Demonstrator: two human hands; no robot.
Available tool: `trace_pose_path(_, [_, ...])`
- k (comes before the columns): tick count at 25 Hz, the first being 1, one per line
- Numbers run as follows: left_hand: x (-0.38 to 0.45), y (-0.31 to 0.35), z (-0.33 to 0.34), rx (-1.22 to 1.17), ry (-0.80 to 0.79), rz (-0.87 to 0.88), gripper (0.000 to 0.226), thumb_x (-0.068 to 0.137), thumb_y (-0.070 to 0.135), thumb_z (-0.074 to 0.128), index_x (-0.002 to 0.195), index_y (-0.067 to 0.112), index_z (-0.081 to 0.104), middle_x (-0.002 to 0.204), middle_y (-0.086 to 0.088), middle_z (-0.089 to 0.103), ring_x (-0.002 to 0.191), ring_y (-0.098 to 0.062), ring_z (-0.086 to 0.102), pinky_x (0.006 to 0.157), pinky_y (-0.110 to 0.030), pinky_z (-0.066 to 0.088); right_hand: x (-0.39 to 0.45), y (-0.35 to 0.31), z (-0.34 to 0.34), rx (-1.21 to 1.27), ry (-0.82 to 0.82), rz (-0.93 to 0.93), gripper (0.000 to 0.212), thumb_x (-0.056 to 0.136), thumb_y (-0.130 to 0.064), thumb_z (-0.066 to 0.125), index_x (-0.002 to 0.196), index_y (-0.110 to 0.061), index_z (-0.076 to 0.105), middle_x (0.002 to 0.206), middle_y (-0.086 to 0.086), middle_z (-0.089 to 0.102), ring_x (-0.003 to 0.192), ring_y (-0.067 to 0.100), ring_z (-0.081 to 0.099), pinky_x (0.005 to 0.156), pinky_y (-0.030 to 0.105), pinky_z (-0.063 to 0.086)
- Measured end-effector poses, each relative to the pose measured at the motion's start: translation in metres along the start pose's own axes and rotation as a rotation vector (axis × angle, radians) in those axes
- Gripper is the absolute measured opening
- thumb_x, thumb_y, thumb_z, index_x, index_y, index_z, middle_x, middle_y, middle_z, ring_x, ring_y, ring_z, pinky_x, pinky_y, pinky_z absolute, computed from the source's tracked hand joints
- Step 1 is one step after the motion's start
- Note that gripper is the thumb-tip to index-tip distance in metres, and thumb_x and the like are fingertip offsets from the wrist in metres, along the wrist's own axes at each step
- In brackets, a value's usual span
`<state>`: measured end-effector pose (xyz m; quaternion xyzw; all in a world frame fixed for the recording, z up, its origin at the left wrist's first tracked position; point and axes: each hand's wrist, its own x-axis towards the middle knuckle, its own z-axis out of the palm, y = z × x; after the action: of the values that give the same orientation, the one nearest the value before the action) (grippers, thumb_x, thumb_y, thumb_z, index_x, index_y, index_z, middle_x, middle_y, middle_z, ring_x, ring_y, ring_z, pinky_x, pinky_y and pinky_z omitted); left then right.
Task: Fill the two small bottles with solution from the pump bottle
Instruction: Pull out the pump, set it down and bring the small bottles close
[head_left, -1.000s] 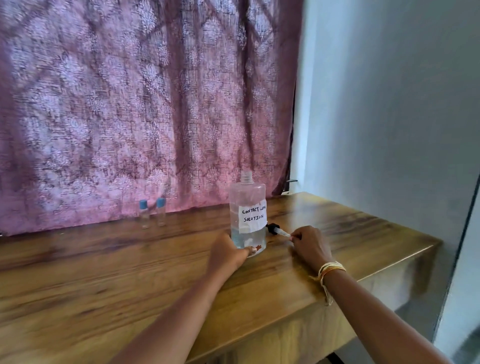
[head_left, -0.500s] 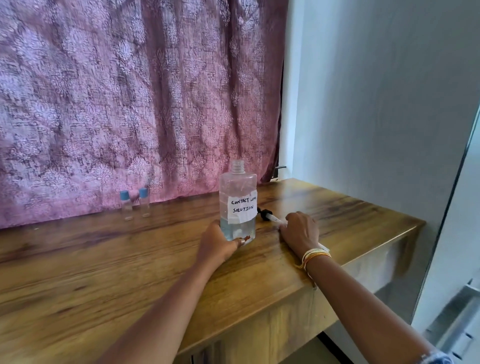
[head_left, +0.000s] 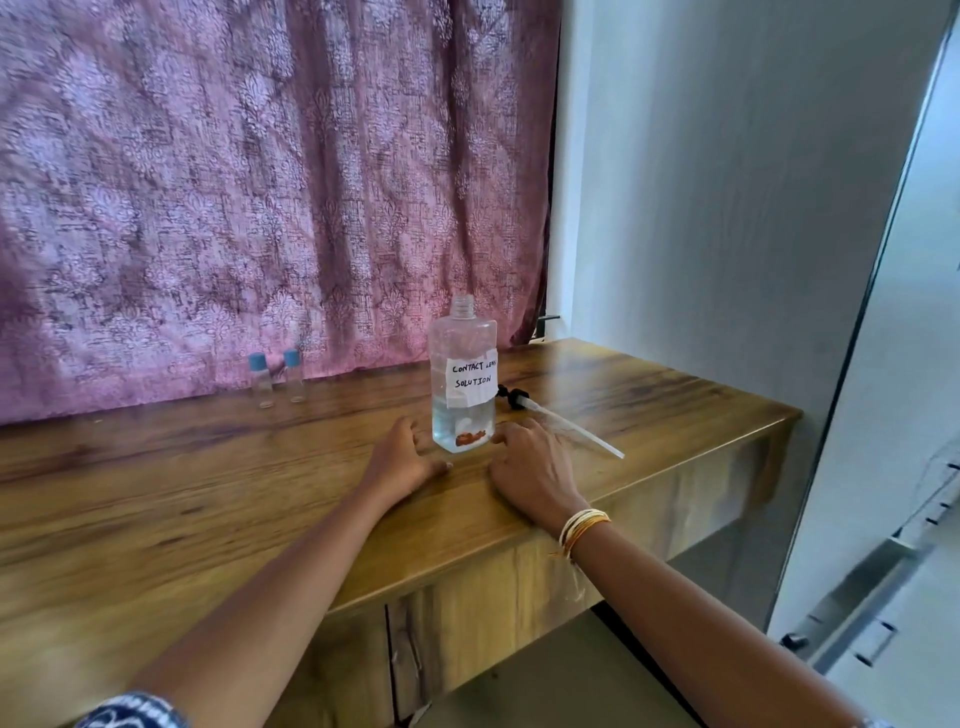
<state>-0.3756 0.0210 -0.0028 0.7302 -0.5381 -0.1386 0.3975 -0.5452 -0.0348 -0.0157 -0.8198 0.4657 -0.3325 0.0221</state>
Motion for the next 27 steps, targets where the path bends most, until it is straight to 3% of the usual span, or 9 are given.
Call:
trace_pose_path(5, [-0.019,-0.024,-0.039,0.128,0.020,0.112,0.050,0.086,0.017,0.070,0.133,0.017,0.052,0.124,-0.009,0.062,0.102,-0.017,0.060,0.088,-0.026,0.046,-0.007,-0.050,0.003,0.122,-0.072,-0.152,0.037,0.076,-0.019,0.056,0.110,-0.015,0.069,0.107,0.008,0.068,0.100,0.027,0.061,0.088,0.038,0.051])
trace_pose_path(8, [-0.025,-0.040,-0.066,0.174,0.057,0.119,0.046,0.087,0.013,0.067,0.131,0.014,0.054,0.118,-0.009,0.062,0.096,-0.015,0.057,0.085,-0.024,0.044,0.003,-0.079,0.008,0.199,-0.090,-0.229,0.032,0.077,-0.012,0.057,0.107,-0.009,0.069,0.103,0.011,0.070,0.096,0.027,0.064,0.085,0.037,0.053])
trace_pose_path(13, [-0.015,-0.071,-0.108,0.225,0.091,0.059,0.047,0.087,0.016,0.068,0.132,0.014,0.053,0.116,-0.010,0.061,0.104,-0.022,0.060,0.090,-0.032,0.046,0.028,-0.125,0.032,0.258,-0.216,-0.264,0.039,0.079,-0.010,0.058,0.117,-0.004,0.065,0.112,0.015,0.068,0.105,0.029,0.062,0.090,0.036,0.050])
trace_pose_path(17, [-0.001,-0.098,-0.131,0.232,0.121,-0.014,0.048,0.087,0.016,0.067,0.133,0.013,0.053,0.116,-0.009,0.061,0.108,-0.023,0.058,0.093,-0.032,0.046,0.054,-0.153,0.066,0.270,-0.338,-0.221,0.047,0.077,-0.012,0.062,0.124,-0.004,0.058,0.123,0.016,0.061,0.112,0.031,0.057,0.087,0.032,0.046])
trace_pose_path(21, [0.021,-0.126,-0.146,0.217,0.164,-0.056,0.041,0.089,0.013,0.063,0.129,0.011,0.055,0.117,-0.010,0.063,0.107,-0.022,0.059,0.092,-0.028,0.046,0.091,-0.167,0.098,0.303,-0.333,-0.170,0.027,0.070,-0.012,0.062,0.095,-0.002,0.064,0.099,0.014,0.066,0.094,0.031,0.063,0.078,0.035,0.054])
trace_pose_path(24, [0.047,-0.142,-0.147,0.143,0.254,-0.098,0.039,0.087,0.013,0.064,0.125,0.010,0.057,0.115,-0.011,0.066,0.104,-0.022,0.062,0.092,-0.029,0.048,0.120,-0.170,0.123,0.351,-0.298,-0.078,0.021,0.072,-0.014,0.062,0.090,-0.003,0.061,0.099,0.015,0.065,0.094,0.032,0.061,0.072,0.031,0.045])
trace_pose_path(27, [0.083,-0.160,-0.147,0.052,0.382,-0.174,0.044,0.086,0.012,0.066,0.128,0.008,0.054,0.118,-0.014,0.065,0.108,-0.028,0.062,0.089,-0.031,0.047,0.150,-0.178,0.148,0.479,-0.268,0.028,0.024,0.082,-0.017,0.064,0.098,0.000,0.065,0.107,0.019,0.067,0.101,0.034,0.062,0.082,0.037,0.049])
